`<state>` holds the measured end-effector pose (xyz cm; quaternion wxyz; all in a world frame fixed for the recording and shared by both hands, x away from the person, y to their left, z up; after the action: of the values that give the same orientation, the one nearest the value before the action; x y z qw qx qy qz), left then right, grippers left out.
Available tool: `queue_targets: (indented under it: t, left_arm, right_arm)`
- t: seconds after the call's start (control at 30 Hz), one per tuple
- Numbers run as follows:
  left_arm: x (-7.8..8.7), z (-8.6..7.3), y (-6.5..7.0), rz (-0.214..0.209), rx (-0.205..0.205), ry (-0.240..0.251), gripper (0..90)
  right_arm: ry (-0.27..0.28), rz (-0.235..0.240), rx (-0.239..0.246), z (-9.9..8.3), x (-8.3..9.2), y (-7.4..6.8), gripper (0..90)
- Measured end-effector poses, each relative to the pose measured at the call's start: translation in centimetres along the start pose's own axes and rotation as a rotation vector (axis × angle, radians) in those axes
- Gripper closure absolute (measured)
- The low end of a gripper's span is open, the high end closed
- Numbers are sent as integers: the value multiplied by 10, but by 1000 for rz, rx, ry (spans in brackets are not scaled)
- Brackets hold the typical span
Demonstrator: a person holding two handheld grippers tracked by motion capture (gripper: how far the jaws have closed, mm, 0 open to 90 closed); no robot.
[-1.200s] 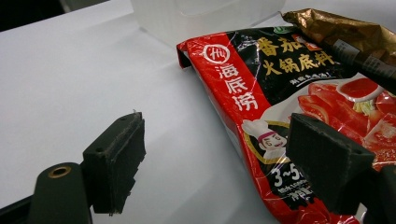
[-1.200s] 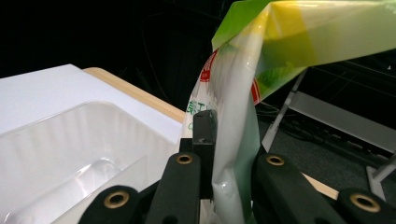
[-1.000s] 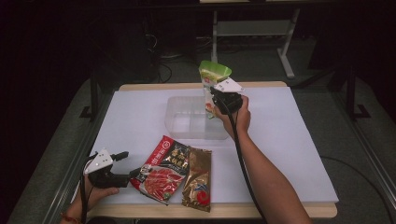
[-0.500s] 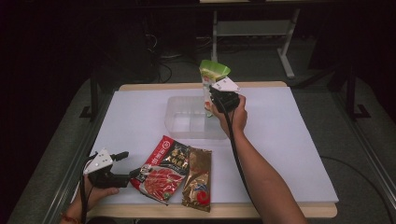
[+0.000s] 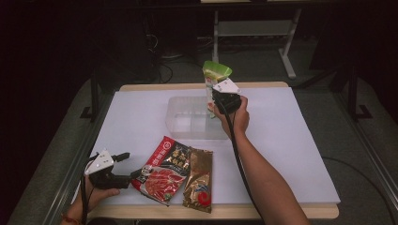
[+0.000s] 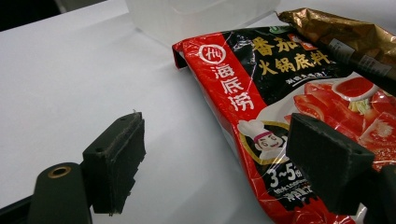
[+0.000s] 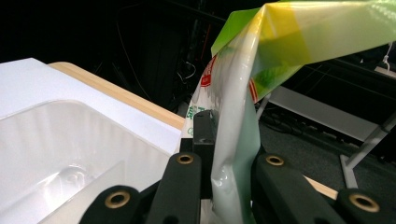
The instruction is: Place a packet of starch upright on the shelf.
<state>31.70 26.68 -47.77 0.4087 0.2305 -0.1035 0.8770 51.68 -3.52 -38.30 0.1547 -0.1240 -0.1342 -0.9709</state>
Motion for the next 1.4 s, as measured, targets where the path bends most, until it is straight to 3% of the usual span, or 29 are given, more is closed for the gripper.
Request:
queue_targets:
  t: [0.33, 0.9, 1.4]
  left_arm:
    - [1, -1, 0, -3, 2, -3, 190]
    - [1, 0, 1, -5, 3, -3, 190]
    - [1, 0, 1, -3, -1, -4, 190]
  right_arm:
    - [3, 23, 15, -12, 0, -14, 830]
    - [23, 63, -3, -36, 10, -20, 819]
    - [9, 87, 4, -48, 16, -23, 810]
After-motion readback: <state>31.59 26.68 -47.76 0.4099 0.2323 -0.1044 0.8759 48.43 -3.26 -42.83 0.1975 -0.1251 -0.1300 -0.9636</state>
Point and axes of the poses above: each handheld gripper's, and its own axes: x roughly backward along the jaws, z roughly out of its top, y roughly to its right, the point moved 9 cm from there along -x, roughly forward along the jaws, and after that the axes turned 3 degrees about -z, right-handed, at the moved point
